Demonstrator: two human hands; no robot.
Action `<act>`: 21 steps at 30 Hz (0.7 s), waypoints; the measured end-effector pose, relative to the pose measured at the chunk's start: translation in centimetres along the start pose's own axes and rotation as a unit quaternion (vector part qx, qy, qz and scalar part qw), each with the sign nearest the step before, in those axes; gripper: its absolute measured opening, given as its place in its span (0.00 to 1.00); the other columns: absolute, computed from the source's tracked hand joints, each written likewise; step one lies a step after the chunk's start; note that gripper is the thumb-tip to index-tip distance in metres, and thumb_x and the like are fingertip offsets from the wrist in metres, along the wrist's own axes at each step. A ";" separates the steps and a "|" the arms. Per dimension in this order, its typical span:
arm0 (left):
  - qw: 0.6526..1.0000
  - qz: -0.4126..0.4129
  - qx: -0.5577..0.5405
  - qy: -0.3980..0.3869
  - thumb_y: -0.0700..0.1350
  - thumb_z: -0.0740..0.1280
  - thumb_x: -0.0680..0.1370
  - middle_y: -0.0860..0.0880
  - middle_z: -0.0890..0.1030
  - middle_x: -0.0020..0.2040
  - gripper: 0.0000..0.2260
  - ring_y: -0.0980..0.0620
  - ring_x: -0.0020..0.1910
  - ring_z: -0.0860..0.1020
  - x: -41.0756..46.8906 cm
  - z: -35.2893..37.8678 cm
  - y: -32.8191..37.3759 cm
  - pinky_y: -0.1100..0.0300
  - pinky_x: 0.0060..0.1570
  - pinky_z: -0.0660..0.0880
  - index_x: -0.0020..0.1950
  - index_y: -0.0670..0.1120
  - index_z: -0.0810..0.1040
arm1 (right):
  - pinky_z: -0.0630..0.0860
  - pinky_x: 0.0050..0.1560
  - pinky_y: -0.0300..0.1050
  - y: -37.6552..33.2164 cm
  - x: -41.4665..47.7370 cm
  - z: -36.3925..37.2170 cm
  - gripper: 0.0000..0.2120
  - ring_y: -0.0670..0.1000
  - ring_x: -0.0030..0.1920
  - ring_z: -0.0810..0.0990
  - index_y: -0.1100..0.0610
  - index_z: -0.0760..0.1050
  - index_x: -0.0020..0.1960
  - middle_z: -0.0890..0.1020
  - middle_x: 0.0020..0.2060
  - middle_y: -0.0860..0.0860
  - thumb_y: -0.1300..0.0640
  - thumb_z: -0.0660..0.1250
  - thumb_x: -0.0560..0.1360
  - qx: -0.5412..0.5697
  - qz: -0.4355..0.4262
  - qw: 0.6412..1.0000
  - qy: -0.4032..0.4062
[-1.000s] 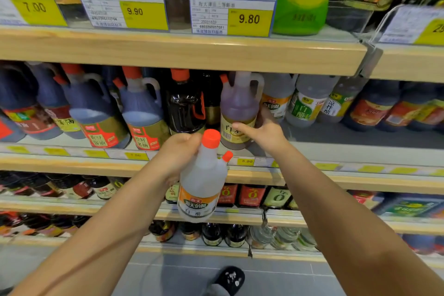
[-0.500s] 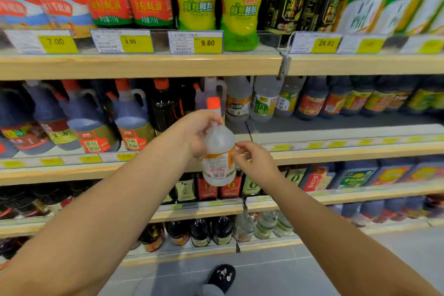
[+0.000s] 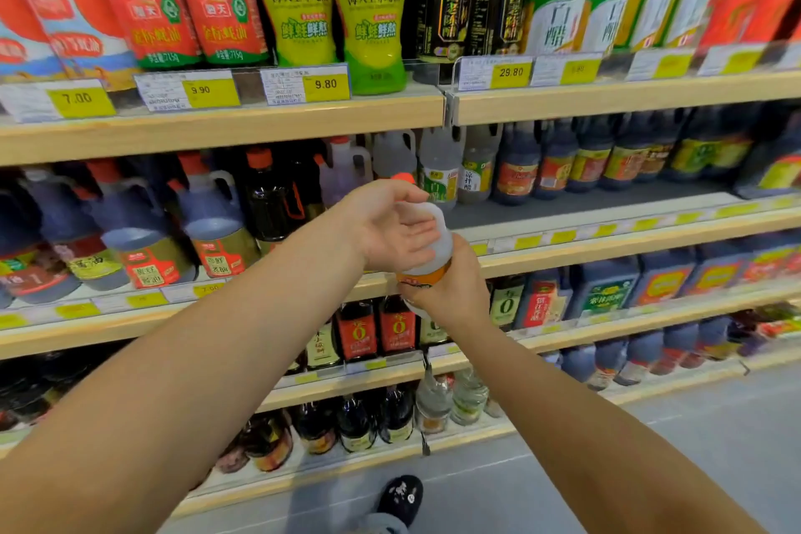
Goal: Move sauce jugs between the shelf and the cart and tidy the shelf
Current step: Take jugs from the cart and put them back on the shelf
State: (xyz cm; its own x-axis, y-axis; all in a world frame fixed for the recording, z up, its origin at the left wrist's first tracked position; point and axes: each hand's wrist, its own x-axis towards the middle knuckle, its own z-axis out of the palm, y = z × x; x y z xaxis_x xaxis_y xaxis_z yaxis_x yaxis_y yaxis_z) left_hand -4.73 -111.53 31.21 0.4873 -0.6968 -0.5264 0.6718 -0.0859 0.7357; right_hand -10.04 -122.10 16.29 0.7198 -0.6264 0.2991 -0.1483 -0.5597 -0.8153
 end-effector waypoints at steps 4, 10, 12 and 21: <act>0.986 0.037 0.157 0.049 0.46 0.63 0.75 0.55 0.81 0.49 0.08 0.55 0.53 0.77 0.9 -3.5 0.0 0.52 0.62 0.64 0.49 0.50 0.81 | 0.80 0.47 0.48 -0.3 1.9 -1.7 0.37 0.46 0.54 0.77 0.45 0.67 0.62 0.76 0.54 0.42 0.41 0.78 0.57 0.045 -0.030 0.999 0.007; 0.928 0.115 0.288 0.205 0.43 0.62 0.78 0.50 0.77 0.59 0.11 0.54 0.56 0.76 6.7 -8.7 -0.9 0.56 0.59 0.63 0.59 0.45 0.77 | 0.80 0.50 0.53 0.7 8.8 -0.3 0.41 0.51 0.62 0.74 0.47 0.67 0.64 0.73 0.60 0.50 0.41 0.80 0.55 0.030 -0.079 0.996 -0.026; 0.895 0.132 0.364 0.223 0.43 0.62 0.78 0.49 0.76 0.62 0.15 0.51 0.61 0.73 8.6 -9.7 -1.0 0.60 0.57 0.64 0.64 0.44 0.75 | 0.80 0.51 0.52 1.0 10.6 0.8 0.41 0.51 0.62 0.72 0.50 0.69 0.63 0.72 0.58 0.50 0.42 0.80 0.55 0.015 -0.089 0.995 -0.031; 0.785 0.083 0.570 0.229 0.47 0.62 0.77 0.48 0.78 0.62 0.15 0.47 0.61 0.75 13.3 -13.1 -1.6 0.59 0.61 0.70 0.63 0.47 0.77 | 0.69 0.57 0.40 3.5 14.7 4.4 0.42 0.47 0.59 0.73 0.58 0.62 0.68 0.73 0.57 0.47 0.60 0.81 0.60 0.134 0.024 0.986 -0.099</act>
State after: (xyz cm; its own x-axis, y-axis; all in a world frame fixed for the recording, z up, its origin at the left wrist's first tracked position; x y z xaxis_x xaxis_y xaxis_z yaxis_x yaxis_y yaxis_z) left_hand 8.00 -111.36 17.44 0.8405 -0.4591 -0.2879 -0.2309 -0.7841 0.5761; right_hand 3.00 -130.86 15.66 0.8391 -0.5147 0.1761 -0.0202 -0.3530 -0.9354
